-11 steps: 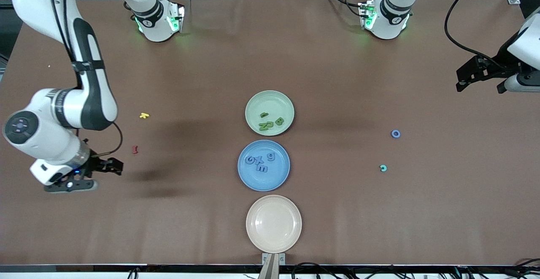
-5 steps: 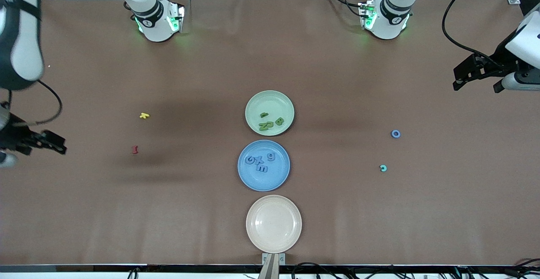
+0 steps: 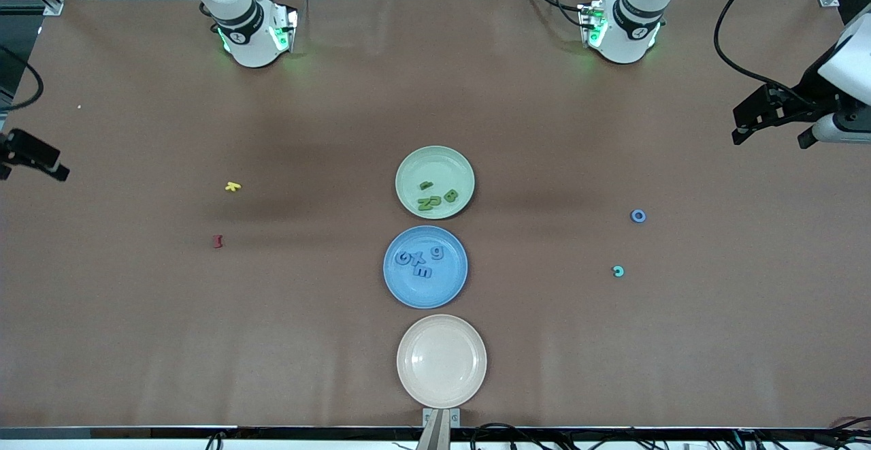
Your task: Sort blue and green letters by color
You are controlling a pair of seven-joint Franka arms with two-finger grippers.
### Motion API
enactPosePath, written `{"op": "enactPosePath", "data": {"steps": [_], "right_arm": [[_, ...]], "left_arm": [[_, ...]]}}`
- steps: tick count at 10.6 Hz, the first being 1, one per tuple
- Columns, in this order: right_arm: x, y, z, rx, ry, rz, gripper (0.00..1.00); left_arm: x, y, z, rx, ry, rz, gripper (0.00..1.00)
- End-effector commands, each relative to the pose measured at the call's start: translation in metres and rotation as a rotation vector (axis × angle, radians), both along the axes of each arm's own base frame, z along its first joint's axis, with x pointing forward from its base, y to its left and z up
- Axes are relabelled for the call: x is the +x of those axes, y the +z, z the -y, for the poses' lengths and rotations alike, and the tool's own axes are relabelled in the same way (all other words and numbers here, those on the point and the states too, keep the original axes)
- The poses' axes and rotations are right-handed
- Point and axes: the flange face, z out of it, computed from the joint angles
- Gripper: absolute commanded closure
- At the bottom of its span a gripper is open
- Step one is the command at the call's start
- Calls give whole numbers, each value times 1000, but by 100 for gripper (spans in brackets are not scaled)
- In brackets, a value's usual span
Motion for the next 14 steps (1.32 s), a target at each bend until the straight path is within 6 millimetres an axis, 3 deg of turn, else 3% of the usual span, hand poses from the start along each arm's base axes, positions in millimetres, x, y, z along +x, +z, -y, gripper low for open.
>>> {"op": "enactPosePath", "data": {"steps": [1, 2, 4, 7, 14], "right_arm": [[-35, 38, -41, 11, -80, -79, 0], [-40, 48, -50, 10, -81, -99, 0], [-41, 50, -51, 11, -81, -113, 0], [-24, 36, -51, 6, -71, -97, 0], [-17, 29, -56, 3, -67, -86, 0]], "left_arm": [[-5, 9, 4, -24, -27, 0, 0], [-5, 9, 5, -24, -30, 0, 0], [-6, 10, 6, -25, -32, 1, 0], [-5, 10, 6, -33, -32, 0, 0], [-5, 10, 9, -39, -37, 0, 0]]}}
